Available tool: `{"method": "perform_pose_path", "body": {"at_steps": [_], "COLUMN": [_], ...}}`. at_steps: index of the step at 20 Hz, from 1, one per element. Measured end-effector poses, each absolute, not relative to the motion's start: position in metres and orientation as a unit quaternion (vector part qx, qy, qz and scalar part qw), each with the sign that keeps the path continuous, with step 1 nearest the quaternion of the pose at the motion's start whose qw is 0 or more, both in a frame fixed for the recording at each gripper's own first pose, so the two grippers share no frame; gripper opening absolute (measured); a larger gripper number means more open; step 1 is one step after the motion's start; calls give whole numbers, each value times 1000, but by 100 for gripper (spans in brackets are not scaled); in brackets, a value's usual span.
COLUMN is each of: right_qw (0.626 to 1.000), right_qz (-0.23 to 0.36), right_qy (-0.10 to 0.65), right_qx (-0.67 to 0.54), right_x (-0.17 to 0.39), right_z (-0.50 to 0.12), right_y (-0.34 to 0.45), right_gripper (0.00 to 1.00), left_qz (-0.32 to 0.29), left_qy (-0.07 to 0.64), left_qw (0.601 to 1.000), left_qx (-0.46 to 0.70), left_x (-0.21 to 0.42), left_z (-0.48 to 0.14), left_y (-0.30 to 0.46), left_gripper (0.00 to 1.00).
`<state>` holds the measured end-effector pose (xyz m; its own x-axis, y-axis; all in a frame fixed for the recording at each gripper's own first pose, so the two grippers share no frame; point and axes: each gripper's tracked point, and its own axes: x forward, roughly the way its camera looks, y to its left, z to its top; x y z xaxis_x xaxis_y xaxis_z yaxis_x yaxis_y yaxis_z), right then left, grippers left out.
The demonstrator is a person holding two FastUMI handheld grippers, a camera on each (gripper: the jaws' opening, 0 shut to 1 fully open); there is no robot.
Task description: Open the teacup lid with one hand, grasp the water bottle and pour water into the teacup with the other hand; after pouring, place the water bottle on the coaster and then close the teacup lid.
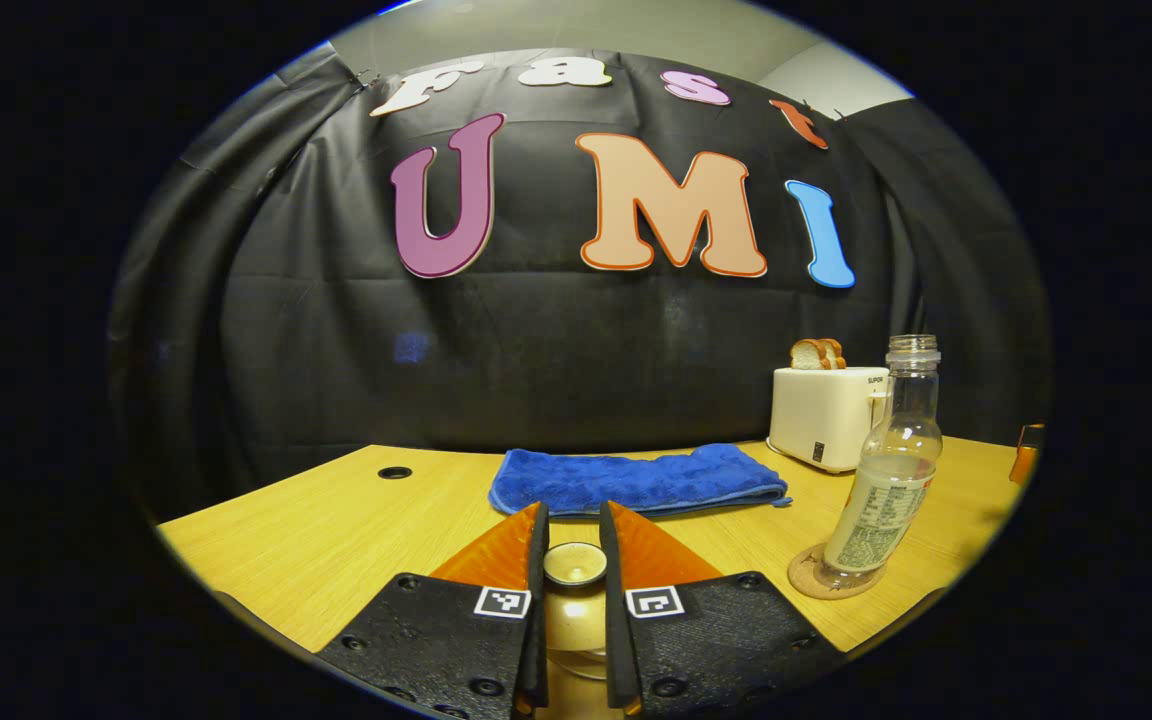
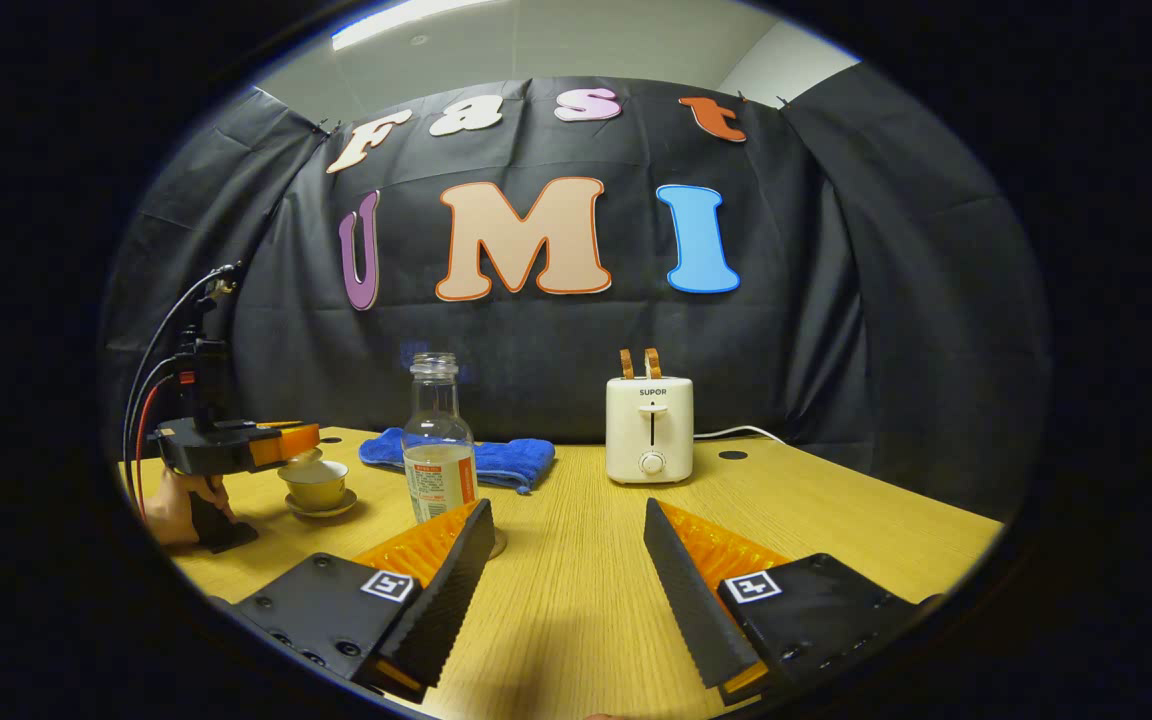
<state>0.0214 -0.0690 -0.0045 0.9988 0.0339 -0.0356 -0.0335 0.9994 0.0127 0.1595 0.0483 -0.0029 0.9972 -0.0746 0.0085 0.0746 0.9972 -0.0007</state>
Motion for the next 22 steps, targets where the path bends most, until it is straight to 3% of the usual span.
{"method": "perform_pose_path", "body": {"at_steps": [12,14,16,22], "right_qw": [1000,1000,1000,1000], "right_qz": [14,14,14,14], "right_qy": [18,18,18,17], "right_qx": [6,6,6,6], "right_x": [22,22,21,22], "right_z": [-5,-5,-5,-5], "right_y": [-69,-68,-68,-68], "right_gripper": [96,92,99,96], "left_qz": [-66,-65,-63,-61], "left_qy": [35,46,59,69], "left_qw": [997,997,996,995], "left_qx": [12,21,29,38], "left_x": [158,160,162,162], "left_z": [-14,-18,-21,-24], "left_y": [25,25,24,25], "left_gripper": [20,20,20,21]}}
